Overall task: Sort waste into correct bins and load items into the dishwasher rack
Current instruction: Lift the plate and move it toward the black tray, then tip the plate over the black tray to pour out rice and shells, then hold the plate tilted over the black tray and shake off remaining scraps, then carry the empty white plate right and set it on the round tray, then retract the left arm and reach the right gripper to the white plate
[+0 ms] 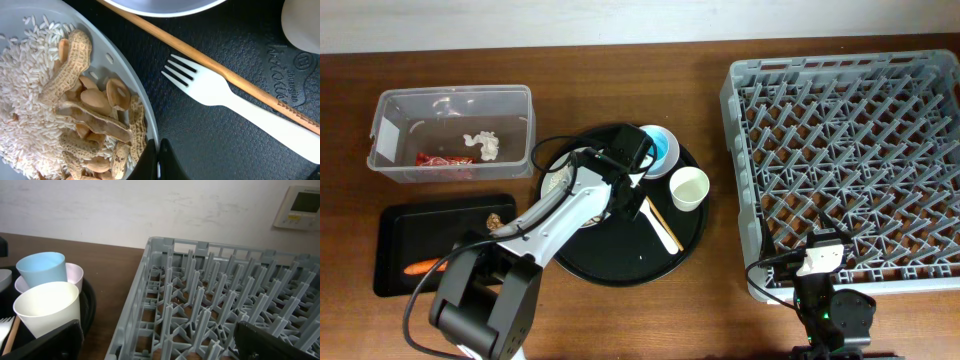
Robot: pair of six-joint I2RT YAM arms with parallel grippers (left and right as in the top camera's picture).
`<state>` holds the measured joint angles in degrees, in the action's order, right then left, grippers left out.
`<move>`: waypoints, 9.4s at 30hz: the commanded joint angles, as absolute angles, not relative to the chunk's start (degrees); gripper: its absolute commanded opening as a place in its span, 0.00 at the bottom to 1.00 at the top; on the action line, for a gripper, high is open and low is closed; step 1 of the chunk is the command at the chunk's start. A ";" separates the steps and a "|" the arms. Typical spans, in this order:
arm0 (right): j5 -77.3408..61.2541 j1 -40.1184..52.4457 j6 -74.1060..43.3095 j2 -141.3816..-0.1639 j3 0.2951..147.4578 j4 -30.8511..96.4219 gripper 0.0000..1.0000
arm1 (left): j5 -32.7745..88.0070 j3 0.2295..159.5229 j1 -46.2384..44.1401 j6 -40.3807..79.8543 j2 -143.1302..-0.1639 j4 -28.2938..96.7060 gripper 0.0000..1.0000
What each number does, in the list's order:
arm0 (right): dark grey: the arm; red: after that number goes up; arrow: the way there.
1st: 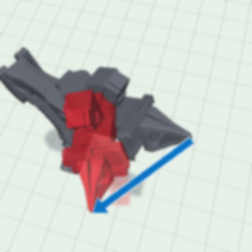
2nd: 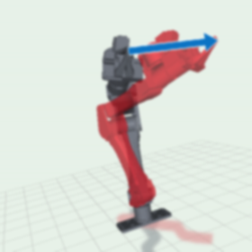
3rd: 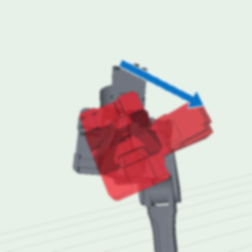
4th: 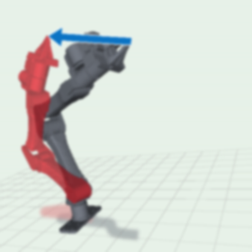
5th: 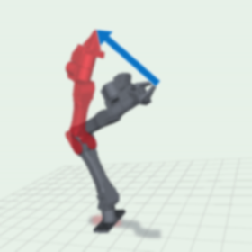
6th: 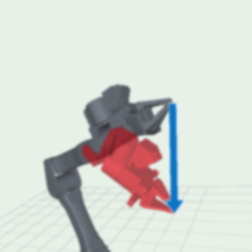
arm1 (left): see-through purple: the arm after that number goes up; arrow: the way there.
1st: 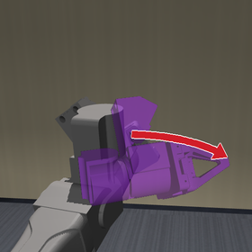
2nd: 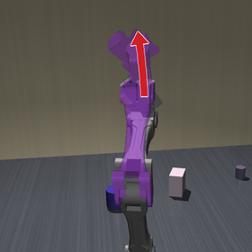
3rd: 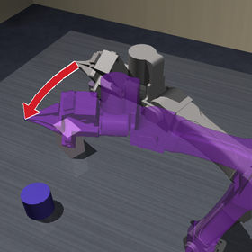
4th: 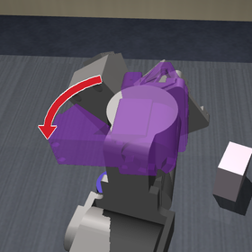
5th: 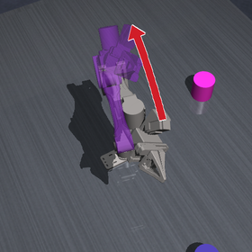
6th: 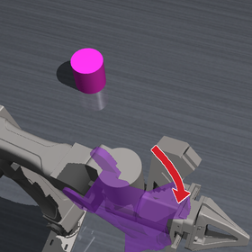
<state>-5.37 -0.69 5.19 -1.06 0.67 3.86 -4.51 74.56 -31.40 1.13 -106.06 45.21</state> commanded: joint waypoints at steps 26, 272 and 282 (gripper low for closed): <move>-5.13 -0.38 5.56 -0.73 0.32 4.10 0.99 | -18.00 74.22 -43.81 7.81 -101.86 53.69 0.00; -5.13 -0.38 5.56 -0.73 0.32 4.08 0.99 | 3.88 87.88 23.79 29.54 -88.90 77.03 0.99; -68.53 -0.38 -20.03 -0.73 0.32 -13.96 0.99 | 3.84 87.88 23.79 29.54 -88.90 77.03 0.99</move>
<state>-60.73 -0.64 -3.11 -1.02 0.60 -13.78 3.27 88.16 23.51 28.75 -89.36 76.99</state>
